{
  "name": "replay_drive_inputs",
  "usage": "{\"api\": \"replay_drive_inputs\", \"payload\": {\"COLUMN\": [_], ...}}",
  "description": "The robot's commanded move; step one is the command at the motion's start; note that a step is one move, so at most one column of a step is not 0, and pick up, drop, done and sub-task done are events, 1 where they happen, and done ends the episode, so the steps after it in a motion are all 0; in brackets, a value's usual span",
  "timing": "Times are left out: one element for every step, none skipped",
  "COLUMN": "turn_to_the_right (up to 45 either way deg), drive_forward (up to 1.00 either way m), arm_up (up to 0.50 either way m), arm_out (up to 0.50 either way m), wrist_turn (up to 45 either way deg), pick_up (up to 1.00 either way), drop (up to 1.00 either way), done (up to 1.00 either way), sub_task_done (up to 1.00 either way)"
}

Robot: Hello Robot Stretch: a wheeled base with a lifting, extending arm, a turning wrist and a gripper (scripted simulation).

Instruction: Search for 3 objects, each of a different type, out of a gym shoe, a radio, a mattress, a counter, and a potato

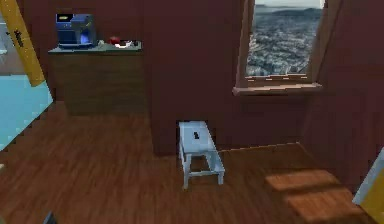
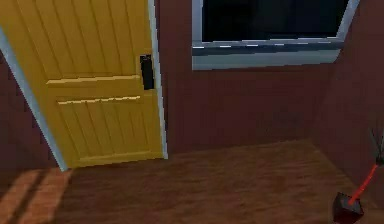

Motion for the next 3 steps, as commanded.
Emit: {"api": "replay_drive_inputs", "payload": {"turn_to_the_right": [0.0,-45.0,-6.0], "drive_forward": [0.85,0.00,0.00], "arm_up": [0.00,0.00,0.00], "arm_out": [0.00,0.00,0.00], "wrist_turn": [0.0,0.0,0.0], "pick_up": [0.00,0.00,0.00], "drop": [0.00,0.00,0.00], "done": [0.00,0.00,0.00], "sub_task_done": [0.00,0.00,0.00]}}
